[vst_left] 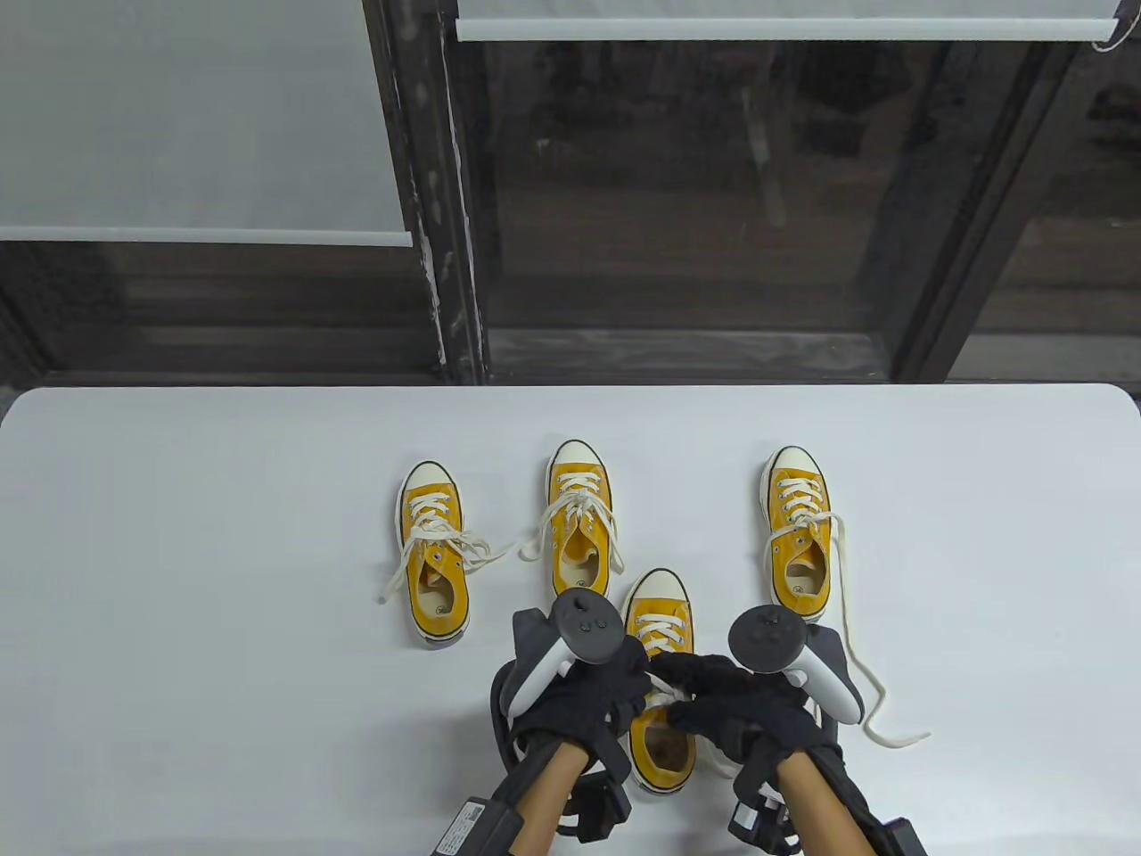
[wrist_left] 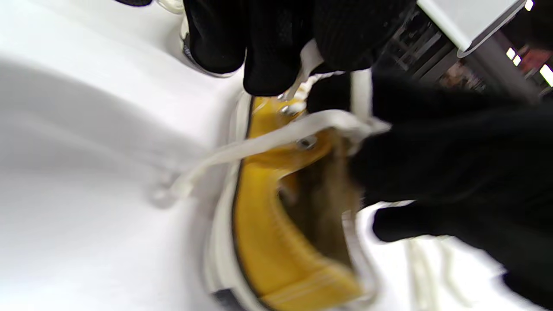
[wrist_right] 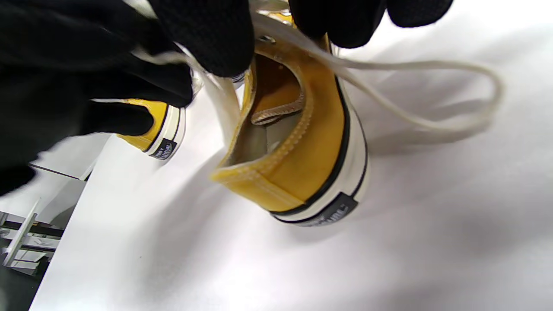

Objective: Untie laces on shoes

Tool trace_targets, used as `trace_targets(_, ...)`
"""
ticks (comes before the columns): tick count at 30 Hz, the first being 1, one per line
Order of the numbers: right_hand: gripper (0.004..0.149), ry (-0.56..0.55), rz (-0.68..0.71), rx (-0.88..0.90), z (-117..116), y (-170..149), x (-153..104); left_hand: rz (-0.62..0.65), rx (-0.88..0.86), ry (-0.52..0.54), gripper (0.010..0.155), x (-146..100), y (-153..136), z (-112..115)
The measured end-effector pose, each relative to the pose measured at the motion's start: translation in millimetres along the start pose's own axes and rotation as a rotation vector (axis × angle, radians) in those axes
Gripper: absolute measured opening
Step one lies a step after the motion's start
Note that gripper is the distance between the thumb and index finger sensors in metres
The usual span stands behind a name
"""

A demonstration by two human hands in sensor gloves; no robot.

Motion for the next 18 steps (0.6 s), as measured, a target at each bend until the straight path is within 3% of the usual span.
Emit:
trace_targets(9, 0.052, -0.026, -0.035, -0.024, -1.7, -4.8, 2.9, 0.118, -0.183, -0.003, 0.038, -27.3, 20.2, -35.1)
trace_targets(18, 0.051, -0.009, -0.039, 0.013, -2.9, -7.1, 3.3, 0.318, -0.480, 0.104, 0.038, -74.3, 38.5, -101.1)
Point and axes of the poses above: the tracker on the back of each hand, its own y axis roughly to the thumb side, its own x axis roughly from the wrist to the fingertips, z = x × y, the point moved 5 cm from there along x, roughly from the wrist to the fingertips, and after that the axes turned 4 degrees about -y, right-handed, at the moved point
